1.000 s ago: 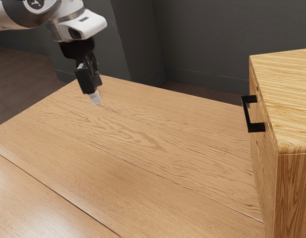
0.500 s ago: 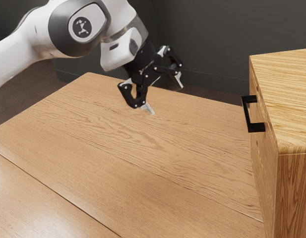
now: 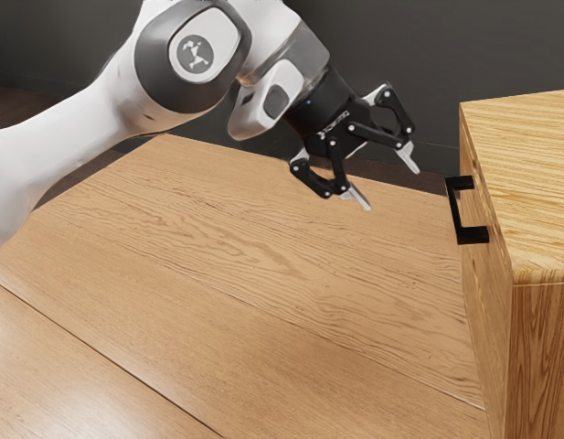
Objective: Pull the drawer handle with one arm to open the drawer
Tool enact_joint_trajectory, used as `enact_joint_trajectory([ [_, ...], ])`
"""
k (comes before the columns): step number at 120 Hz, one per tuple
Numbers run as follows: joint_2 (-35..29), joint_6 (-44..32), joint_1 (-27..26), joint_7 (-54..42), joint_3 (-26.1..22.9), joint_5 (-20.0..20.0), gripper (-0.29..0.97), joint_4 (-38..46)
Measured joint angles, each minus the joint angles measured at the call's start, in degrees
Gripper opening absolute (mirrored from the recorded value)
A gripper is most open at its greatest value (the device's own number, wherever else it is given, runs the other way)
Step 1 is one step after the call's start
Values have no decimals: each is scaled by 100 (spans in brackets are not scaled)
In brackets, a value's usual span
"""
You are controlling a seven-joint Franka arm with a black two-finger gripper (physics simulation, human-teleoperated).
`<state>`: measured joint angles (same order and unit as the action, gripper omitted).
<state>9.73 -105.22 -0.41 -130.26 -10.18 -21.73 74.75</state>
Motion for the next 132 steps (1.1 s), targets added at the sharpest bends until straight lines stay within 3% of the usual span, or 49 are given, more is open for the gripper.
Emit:
enact_joint_trajectory([
  [28,156,-352,-71,-710,-58,-276,29,-11],
  [87,471,-559,-245,-1540,-116,-508,19,42],
  [101,478,-574,-242,-1659,-118,-557,10,66],
  [132,-127,-607,32,-1857,-88,-549,-4,802],
])
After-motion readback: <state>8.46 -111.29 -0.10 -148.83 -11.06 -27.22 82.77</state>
